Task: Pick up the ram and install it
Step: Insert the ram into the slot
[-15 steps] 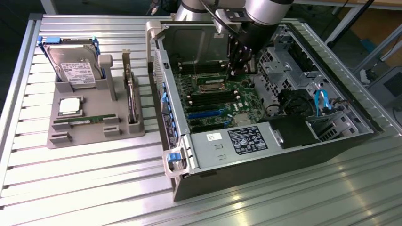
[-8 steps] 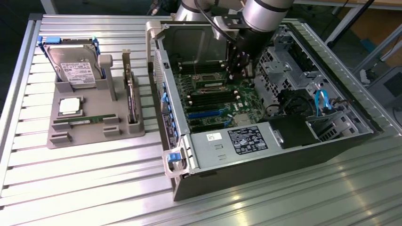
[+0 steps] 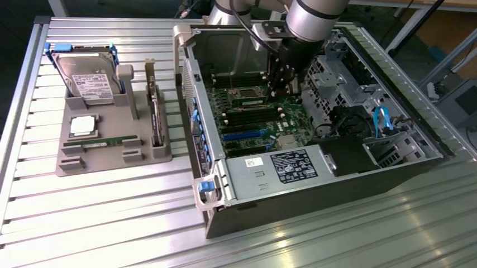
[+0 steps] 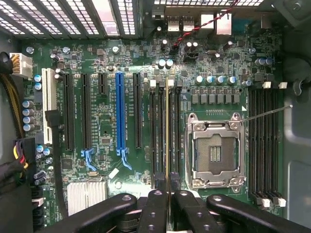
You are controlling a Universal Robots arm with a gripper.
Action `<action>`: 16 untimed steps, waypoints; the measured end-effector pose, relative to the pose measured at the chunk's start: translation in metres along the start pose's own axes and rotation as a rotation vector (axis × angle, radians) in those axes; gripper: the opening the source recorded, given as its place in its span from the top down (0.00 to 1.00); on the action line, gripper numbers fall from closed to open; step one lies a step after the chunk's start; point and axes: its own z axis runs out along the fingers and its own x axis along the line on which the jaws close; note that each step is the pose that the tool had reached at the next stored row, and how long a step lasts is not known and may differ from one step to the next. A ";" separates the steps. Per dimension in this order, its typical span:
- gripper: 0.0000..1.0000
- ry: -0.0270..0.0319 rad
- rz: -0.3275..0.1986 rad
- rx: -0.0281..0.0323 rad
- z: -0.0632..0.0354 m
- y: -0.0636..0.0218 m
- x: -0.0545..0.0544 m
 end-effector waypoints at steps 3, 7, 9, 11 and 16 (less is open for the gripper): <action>0.88 0.0004 0.000 0.0000 0.0034 -0.0001 0.000; 0.88 0.0012 0.000 0.0000 0.0087 -0.0002 0.000; 0.88 0.0016 0.000 0.0000 0.0108 -0.0003 0.001; 0.88 0.0019 0.000 0.0000 0.0123 -0.0003 0.001; 0.88 0.0024 0.000 0.0000 0.0162 -0.0004 0.001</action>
